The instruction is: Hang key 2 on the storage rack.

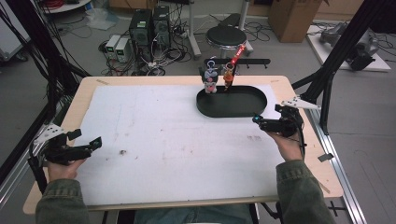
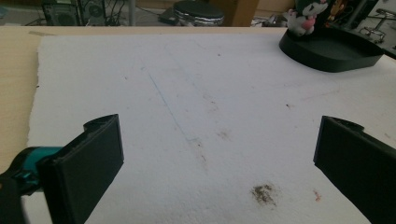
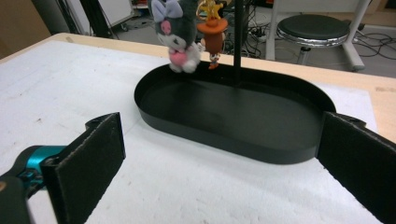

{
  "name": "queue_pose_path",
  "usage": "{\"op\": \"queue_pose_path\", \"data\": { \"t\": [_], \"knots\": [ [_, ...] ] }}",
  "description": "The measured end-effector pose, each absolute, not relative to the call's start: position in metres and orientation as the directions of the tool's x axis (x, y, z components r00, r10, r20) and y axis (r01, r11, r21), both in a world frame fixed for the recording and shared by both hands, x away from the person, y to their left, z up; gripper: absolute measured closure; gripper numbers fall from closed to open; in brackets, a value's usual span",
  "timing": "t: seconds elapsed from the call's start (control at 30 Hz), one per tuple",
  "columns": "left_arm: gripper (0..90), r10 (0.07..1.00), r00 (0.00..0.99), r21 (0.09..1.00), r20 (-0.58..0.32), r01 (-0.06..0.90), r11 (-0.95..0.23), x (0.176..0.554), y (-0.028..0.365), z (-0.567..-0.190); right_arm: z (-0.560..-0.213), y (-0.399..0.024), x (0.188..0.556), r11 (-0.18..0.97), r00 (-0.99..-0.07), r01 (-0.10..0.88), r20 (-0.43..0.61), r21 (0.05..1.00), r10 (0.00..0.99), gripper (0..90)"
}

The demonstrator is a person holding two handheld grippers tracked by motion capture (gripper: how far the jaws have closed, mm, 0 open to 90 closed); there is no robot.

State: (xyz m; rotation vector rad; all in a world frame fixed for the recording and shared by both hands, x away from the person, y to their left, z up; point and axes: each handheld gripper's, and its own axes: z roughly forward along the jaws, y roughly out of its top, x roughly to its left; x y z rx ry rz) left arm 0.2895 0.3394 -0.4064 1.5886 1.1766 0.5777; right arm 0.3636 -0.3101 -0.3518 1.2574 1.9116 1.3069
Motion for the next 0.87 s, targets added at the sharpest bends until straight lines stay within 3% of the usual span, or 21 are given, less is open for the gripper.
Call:
{"op": "queue_pose_path", "data": {
  "t": [0.43,0.87],
  "knots": [
    [1.9,0.889,0.420,0.906,-0.180,0.423,-0.017,0.291,0.340,-0.409,-0.382,-0.324,0.348,0.099,-0.432,0.377,0.080,0.921,0.898,0.5],
    [1.9,0.884,0.431,0.895,-0.182,0.444,-0.032,0.291,0.338,-0.412,-0.406,-0.329,0.332,0.113,-0.435,0.409,0.084,0.906,0.896,0.5]
  ]
}}
